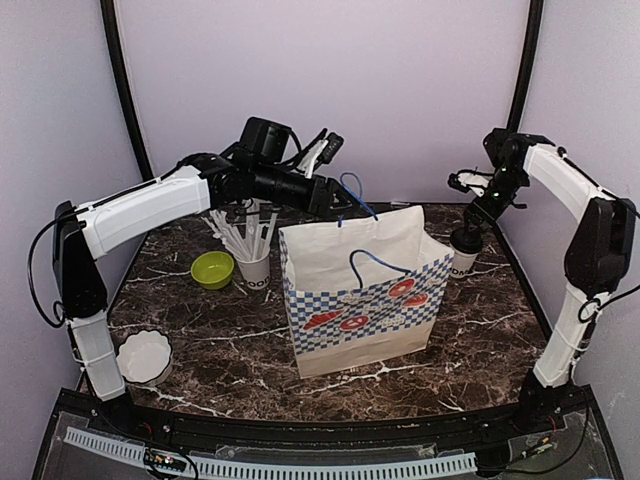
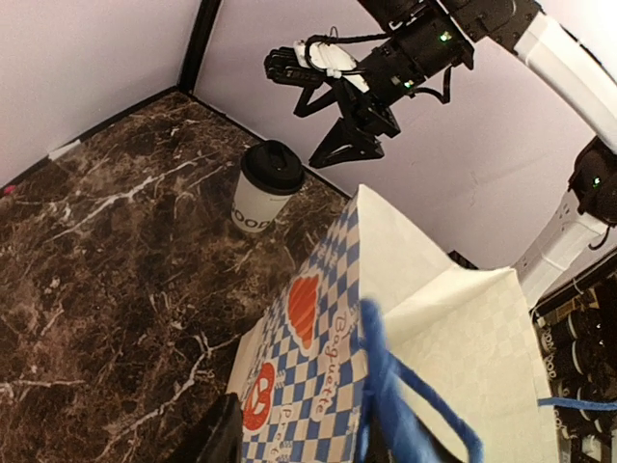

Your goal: Pack the takeout coffee

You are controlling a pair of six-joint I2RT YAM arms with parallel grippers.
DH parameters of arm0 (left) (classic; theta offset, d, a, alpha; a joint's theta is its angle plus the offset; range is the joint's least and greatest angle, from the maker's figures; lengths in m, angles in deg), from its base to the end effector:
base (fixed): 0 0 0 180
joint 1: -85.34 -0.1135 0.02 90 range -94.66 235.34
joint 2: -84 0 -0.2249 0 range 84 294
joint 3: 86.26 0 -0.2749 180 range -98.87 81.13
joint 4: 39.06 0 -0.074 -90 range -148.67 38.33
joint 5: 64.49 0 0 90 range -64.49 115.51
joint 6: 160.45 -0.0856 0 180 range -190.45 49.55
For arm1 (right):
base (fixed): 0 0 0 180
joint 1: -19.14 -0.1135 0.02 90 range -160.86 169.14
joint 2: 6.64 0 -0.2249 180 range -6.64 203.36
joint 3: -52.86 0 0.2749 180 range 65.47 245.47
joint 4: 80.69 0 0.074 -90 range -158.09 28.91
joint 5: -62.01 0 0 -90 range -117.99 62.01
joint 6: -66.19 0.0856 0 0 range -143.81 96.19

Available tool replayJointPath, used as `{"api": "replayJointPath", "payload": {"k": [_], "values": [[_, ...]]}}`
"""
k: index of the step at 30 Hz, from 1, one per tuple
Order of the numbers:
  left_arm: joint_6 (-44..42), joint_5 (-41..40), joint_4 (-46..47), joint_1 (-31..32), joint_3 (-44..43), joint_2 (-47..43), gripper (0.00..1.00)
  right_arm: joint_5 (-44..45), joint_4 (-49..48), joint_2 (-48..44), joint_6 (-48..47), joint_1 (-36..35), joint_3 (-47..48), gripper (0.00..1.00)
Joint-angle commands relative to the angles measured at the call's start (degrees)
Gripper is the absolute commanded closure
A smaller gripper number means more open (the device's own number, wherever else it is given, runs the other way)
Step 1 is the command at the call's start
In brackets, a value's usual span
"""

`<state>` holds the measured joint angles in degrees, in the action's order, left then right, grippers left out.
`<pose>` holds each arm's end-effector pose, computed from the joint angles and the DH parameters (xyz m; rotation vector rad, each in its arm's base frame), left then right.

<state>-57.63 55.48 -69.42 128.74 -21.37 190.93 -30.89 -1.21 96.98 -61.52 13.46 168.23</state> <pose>0.3301 -0.3710 0.3118 0.8976 1.8827 -1.1348 0.4001 0.0442 0.2405 -1.0305 2.5530 -0.0825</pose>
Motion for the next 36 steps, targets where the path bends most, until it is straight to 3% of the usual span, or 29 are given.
{"api": "replayJointPath", "payload": {"k": [1, 6, 16, 29, 36], "values": [[-5.3, -3.4, -2.8, 0.2, -3.1, -2.7, 0.47, -2.4, 4.1, 3.8, 2.3, 1.6, 5.4, 0.16], [-11.0, -8.6, -3.2, 0.2, -1.7, -6.3, 0.28, -3.5, 5.0, 7.8, 2.3, 1.9, 7.9, 0.16], [-12.4, -10.4, -3.8, 0.2, -0.2, -8.5, 0.27, -5.1, 8.2, 15.8, 3.0, 2.0, 14.2, 0.18], [-12.4, -11.3, -3.9, 0.2, -0.1, -8.2, 0.27, -2.3, 8.5, 16.8, 2.9, 2.0, 12.9, 0.27], [-12.4, -11.4, -3.8, 0.1, -0.2, -8.0, 0.27, -0.1, 9.0, 16.4, 2.5, 1.9, 11.2, 0.21]]}}
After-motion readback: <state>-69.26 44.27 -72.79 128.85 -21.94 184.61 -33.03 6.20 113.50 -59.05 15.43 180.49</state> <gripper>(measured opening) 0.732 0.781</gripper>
